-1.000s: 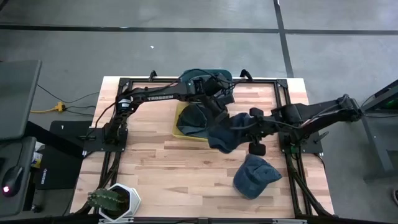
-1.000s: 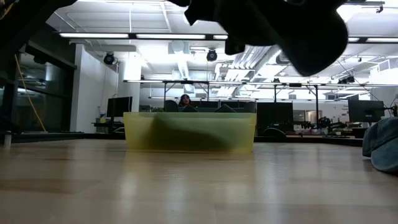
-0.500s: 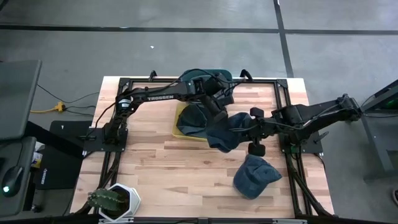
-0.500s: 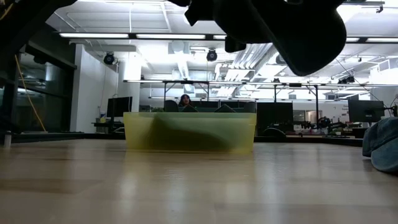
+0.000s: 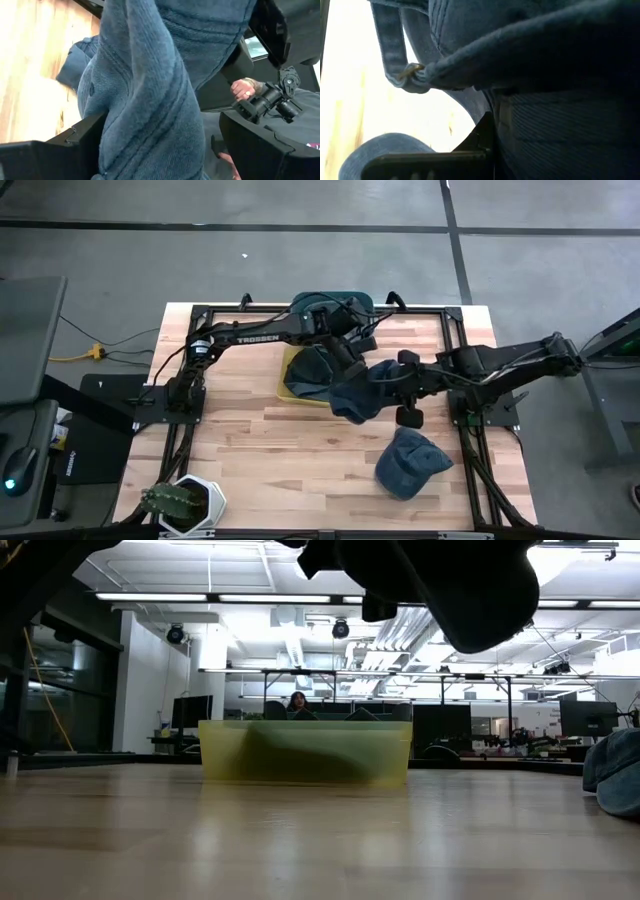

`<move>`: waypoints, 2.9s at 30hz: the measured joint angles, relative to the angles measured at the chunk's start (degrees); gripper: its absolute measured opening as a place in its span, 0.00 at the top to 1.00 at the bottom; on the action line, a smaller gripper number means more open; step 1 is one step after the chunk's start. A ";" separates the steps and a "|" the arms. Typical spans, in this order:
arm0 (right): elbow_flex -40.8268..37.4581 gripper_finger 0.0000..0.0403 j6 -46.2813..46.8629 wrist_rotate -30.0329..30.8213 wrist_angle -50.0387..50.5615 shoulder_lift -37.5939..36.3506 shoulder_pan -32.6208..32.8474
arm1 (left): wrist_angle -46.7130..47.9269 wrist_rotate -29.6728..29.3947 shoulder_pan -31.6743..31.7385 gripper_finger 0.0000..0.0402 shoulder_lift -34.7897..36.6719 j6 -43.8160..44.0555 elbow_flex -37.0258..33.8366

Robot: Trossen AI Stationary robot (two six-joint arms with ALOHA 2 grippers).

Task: Pick & Place hat
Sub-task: Put the left blue cap into the yellow bin

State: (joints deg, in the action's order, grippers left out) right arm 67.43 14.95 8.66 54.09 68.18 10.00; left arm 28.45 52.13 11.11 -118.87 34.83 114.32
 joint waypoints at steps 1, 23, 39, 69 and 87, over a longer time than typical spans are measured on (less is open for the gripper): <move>0.01 0.99 -0.05 0.03 -0.01 0.00 -0.38 | 0.00 -0.05 -0.02 0.20 0.00 0.00 0.00; -0.05 0.99 -0.03 -1.31 -2.28 0.00 -2.87 | 5.15 -6.73 -0.65 0.70 0.12 -0.73 0.07; 0.03 0.95 0.59 -1.13 -2.52 -0.02 -2.87 | 6.45 -9.03 -0.56 1.00 0.08 -4.61 0.02; 0.03 0.52 12.99 5.00 1.92 -12.38 -12.45 | 15.35 -10.44 10.18 1.00 2.30 -13.53 0.13; 0.02 0.51 16.70 11.66 3.27 -12.79 -12.66 | -3.30 -9.72 16.64 1.00 18.80 -5.05 -23.17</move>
State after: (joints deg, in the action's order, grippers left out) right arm 67.45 31.65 20.32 57.36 55.40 -2.66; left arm 25.14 42.41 27.75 -100.06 29.78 91.15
